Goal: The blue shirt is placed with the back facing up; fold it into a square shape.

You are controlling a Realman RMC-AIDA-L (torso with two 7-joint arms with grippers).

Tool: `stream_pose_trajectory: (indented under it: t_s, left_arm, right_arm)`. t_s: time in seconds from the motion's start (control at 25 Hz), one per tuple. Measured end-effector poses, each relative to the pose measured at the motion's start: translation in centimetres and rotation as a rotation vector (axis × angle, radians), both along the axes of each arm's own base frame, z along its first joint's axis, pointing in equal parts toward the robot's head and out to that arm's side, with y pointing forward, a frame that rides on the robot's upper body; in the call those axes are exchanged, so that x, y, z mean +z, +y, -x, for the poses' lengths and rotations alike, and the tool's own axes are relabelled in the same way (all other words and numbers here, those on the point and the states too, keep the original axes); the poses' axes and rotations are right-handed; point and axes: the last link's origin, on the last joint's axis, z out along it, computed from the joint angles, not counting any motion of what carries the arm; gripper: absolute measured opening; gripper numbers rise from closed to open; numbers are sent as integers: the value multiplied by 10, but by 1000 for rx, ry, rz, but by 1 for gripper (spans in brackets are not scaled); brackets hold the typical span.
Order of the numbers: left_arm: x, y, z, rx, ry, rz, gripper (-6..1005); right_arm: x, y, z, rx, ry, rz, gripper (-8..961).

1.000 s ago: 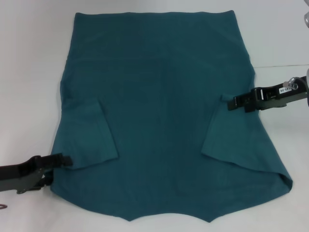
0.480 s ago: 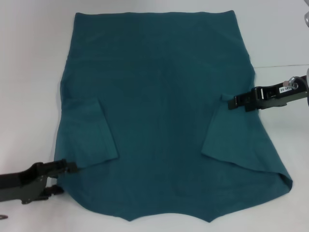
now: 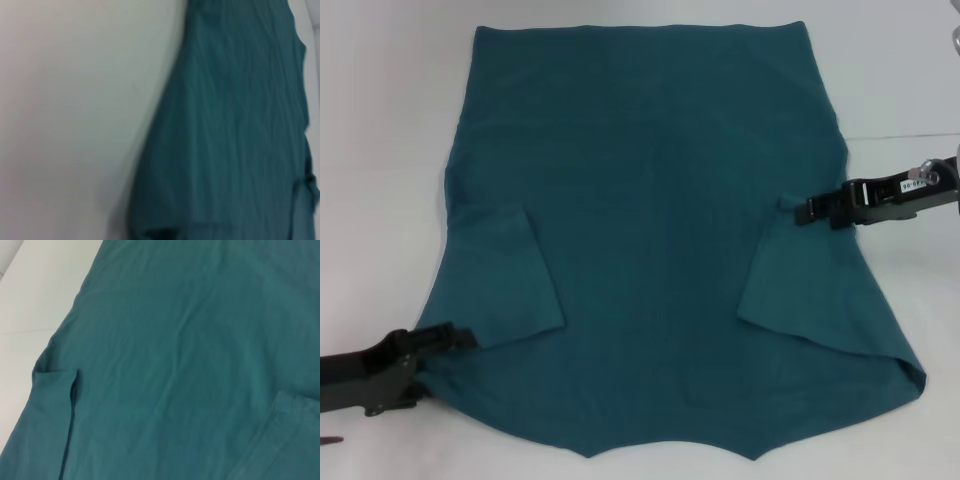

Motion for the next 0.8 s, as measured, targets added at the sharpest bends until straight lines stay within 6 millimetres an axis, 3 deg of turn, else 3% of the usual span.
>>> stream_pose_trajectory:
  t_s: [0.32, 0.8]
  left_arm:
    - [1, 4, 3, 29, -4, -44, 874]
    - [5, -6, 11, 51, -16, -38, 873]
  right_arm:
    - [0, -2, -3, -8, 0, 1, 686]
    - [1, -1, -1, -2, 0, 3, 687]
